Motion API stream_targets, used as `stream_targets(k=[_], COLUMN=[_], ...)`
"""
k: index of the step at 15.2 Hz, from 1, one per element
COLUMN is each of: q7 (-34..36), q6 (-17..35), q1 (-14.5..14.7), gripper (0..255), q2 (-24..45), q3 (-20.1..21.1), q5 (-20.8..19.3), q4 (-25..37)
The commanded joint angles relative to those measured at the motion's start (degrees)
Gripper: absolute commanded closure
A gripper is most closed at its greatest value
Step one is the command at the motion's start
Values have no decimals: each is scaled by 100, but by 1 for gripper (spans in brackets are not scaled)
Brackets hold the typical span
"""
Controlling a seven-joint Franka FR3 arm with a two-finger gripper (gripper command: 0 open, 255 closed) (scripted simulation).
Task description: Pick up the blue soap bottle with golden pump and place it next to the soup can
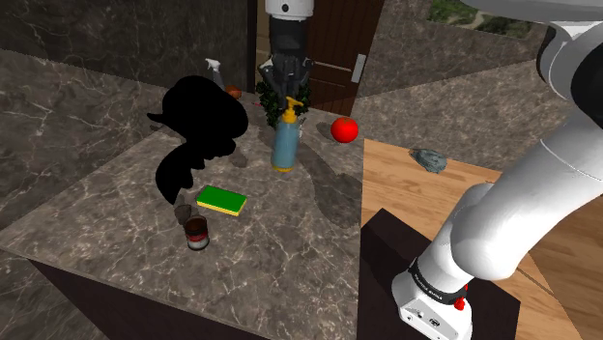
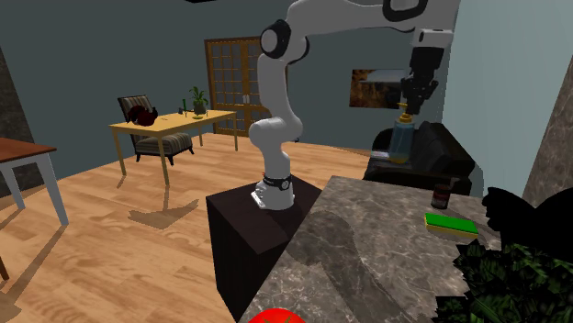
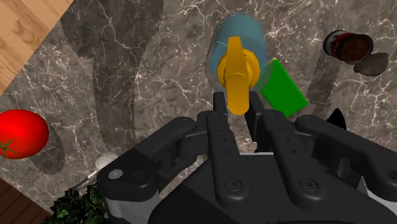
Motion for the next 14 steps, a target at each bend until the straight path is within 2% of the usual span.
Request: stream_targets(k=[1, 8, 14], q7=[290, 1305, 2163], q6=[-6, -56, -246], q1=[113, 579, 1118], gripper=[255, 255, 255], q2=[186, 980, 1934], q3=[163, 701, 1066], q5=[-1, -129, -439], q4=[182, 965, 2016])
